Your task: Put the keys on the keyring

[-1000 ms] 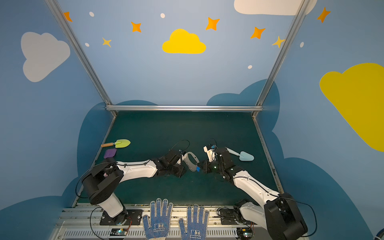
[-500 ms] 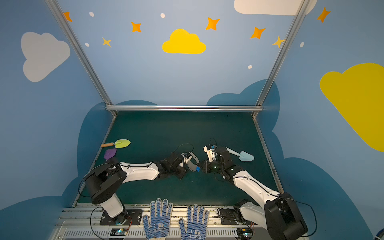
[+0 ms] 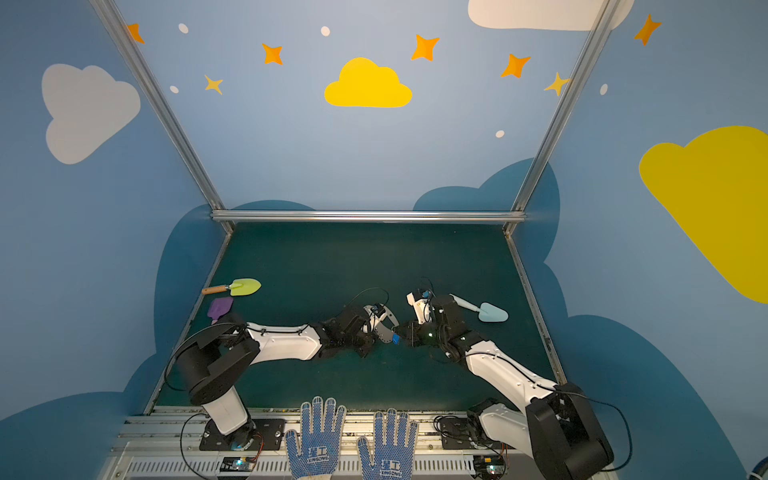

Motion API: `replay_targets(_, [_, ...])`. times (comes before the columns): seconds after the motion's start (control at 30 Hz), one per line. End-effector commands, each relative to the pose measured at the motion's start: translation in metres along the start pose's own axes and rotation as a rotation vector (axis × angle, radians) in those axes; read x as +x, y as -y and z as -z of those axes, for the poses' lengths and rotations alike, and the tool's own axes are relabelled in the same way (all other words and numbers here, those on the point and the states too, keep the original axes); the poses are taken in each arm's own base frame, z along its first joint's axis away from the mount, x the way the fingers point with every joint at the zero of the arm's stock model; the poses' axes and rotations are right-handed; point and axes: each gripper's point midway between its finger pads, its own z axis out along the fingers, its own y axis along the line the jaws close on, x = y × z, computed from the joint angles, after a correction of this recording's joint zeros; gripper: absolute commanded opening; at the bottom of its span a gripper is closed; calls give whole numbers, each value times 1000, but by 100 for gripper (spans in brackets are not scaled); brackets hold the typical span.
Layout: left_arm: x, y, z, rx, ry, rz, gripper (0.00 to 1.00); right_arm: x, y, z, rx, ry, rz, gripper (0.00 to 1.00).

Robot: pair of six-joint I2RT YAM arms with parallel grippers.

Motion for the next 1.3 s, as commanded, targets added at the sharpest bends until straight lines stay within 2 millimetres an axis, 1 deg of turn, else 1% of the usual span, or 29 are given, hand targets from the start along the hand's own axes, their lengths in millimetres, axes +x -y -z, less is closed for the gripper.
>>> replay_targets(0.0, [-6,2,-5,8,16,-16,6,4,2,-4,-12,-9,-9,0])
replay_targets(0.1, [-7,2,-3,10,21,-18,3,7,6,-10,-12,-25,-20,0])
replay_targets(0.5, [-7,6,0,30,38,-22,3,11,12,-38,-52,-95,-67,0])
replay_targets(0.63, [-7,6,1,32,43,-24,3,10,7,-47,-89,-124,-71,0])
replay_targets(0.8, [-7,7,2,34,44,-29,3,8,5,-57,-88,-147,-72,0])
replay_targets(1.13, [-8,9,3,35,52,-38,3,14,18,-71,-21,-211,-112,0])
replay_targets(1.23, [-8,8,3,31,52,-42,3,24,24,-73,-2,-246,-132,0])
replay_targets(1.27, [-8,8,4,32,53,-44,3,14,21,-75,-3,-230,-124,0])
